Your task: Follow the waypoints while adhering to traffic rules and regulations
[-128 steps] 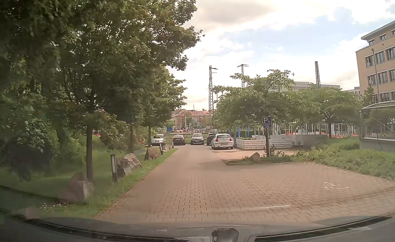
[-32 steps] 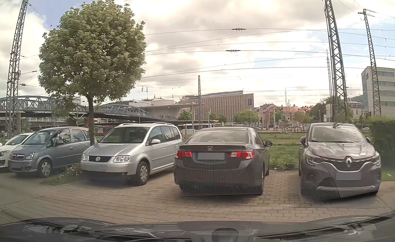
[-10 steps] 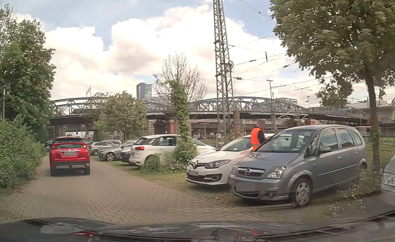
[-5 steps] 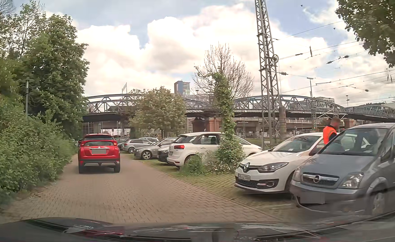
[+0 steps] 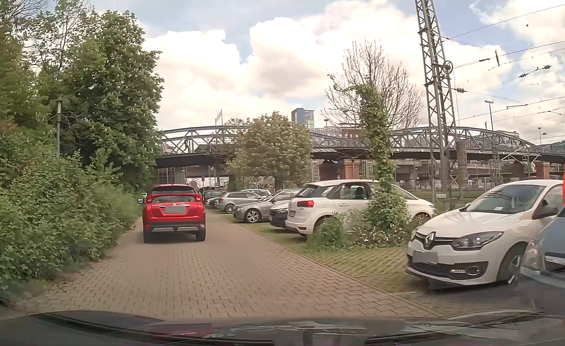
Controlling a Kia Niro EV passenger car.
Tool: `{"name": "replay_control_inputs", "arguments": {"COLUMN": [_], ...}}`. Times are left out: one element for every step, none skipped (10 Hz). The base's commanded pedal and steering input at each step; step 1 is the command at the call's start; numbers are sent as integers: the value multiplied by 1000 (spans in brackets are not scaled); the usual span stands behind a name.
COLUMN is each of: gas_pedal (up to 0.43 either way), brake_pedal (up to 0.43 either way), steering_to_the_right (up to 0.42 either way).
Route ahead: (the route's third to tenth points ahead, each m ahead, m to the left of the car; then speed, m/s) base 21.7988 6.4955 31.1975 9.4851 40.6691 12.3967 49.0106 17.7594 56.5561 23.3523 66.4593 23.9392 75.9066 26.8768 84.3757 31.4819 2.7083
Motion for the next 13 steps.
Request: {"name": "replay_control_inputs", "arguments": {"gas_pedal": [8,0,0,0,0,0,0,0,0,0,0,0,0], "brake_pedal": [0,0,0,0,0,67,98,104,104,116,128,140,152], "steering_to_the_right": [-298,-281,-262,-243,-215,-193,-179,-170,-153,-142,-142,-142,-143]}}
